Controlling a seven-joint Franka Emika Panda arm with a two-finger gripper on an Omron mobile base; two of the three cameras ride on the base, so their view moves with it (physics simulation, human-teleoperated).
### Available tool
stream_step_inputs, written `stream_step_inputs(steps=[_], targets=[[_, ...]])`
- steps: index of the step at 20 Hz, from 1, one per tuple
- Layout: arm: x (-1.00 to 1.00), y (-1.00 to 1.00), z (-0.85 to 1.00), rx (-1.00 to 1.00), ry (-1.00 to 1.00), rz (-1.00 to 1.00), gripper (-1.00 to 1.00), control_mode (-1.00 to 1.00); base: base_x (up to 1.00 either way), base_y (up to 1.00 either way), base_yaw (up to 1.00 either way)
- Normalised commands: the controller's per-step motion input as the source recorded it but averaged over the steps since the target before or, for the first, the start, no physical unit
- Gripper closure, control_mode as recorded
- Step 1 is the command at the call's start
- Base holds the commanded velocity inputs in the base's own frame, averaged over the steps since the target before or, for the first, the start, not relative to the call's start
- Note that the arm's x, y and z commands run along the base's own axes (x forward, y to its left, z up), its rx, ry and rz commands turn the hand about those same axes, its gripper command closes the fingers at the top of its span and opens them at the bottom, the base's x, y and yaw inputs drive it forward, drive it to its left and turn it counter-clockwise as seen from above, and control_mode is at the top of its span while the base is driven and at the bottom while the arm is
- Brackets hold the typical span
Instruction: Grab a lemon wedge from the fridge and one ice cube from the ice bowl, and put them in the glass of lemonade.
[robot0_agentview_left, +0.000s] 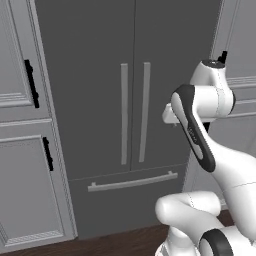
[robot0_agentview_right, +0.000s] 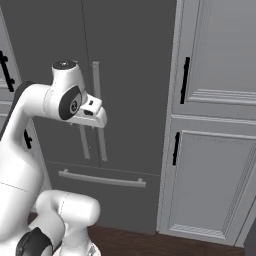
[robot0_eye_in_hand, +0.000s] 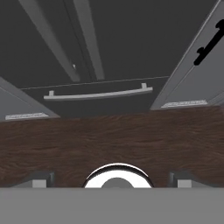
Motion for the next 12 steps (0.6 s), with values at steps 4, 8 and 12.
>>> stream_step_inputs(steps=[4, 8, 12], targets=[[0.0, 0.0, 0.0, 0.0, 0.0, 0.0, -1.0, 1.0, 0.26, 0.23, 0.0], [0.0, 0.0, 0.0, 0.0, 0.0, 0.0, -1.0, 1.0, -0.03, 0.27, 0.0], [0.0, 0.0, 0.0, 0.0, 0.0, 0.0, -1.0, 1.0, -0.08, 0.38, 0.01]])
